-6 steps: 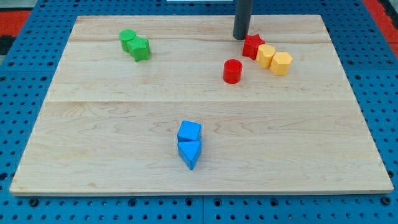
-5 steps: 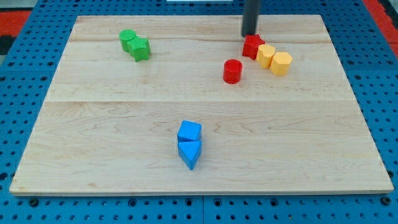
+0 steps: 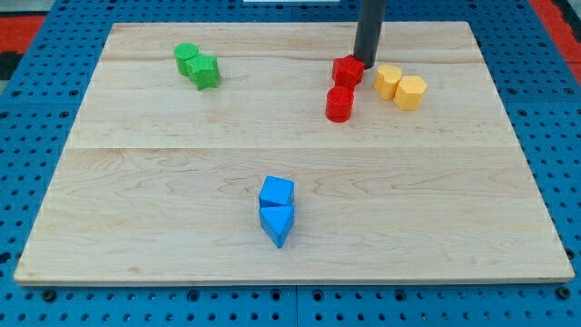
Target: Push the red star along with the red circle towards the bottom right
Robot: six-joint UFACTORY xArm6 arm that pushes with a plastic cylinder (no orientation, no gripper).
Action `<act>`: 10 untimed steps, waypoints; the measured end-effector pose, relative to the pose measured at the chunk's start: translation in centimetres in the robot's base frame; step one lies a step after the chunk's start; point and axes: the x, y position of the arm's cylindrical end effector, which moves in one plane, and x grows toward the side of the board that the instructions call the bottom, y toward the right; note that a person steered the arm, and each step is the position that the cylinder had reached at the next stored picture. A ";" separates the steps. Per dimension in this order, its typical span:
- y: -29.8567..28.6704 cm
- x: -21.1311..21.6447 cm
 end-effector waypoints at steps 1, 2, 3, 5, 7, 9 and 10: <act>0.0 0.0; 0.2 -0.8; 0.3 -2.8; -2.4 -1.0; 0.1 2.1; -3.7 3.2; -3.5 3.2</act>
